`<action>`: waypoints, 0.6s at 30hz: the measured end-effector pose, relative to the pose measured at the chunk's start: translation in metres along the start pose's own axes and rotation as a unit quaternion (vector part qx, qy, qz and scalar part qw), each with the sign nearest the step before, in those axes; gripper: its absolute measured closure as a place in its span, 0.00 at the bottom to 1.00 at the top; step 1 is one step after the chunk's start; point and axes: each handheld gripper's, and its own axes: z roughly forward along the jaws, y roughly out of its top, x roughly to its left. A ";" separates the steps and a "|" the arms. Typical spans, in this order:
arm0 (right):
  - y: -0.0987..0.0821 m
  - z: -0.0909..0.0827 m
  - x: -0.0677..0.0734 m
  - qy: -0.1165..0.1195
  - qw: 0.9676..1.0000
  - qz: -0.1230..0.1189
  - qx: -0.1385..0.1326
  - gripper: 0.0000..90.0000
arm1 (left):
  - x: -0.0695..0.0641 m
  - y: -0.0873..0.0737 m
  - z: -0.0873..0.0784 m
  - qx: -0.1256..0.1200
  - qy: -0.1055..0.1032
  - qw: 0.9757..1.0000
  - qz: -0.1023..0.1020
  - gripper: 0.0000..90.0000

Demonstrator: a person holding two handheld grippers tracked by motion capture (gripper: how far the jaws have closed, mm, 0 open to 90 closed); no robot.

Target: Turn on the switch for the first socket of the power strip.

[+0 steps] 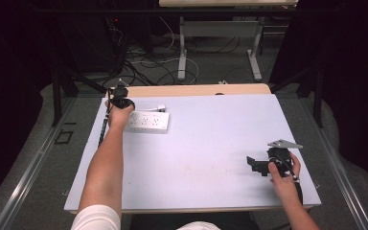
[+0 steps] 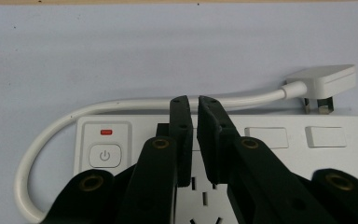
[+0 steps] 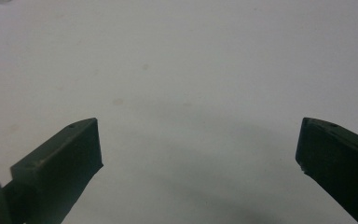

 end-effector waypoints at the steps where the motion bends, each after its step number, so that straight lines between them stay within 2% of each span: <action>1: 0.000 0.000 0.000 0.000 1.000 0.000 0.000 0.00 | 0.000 0.000 0.000 0.003 0.001 1.000 -0.001 0.94; 11: 0.000 0.000 -0.001 0.001 1.000 0.000 0.000 0.00 | 0.001 -0.002 0.004 0.010 0.002 1.000 -0.004 0.94; 12: 0.000 0.000 -0.001 0.001 1.000 0.000 0.000 0.00 | 0.002 -0.002 0.003 0.017 0.000 1.000 -0.003 0.94; 18: 0.000 0.000 0.000 0.000 1.000 -0.001 0.001 0.00 | 0.001 -0.003 0.007 0.016 -0.002 1.000 -0.006 0.95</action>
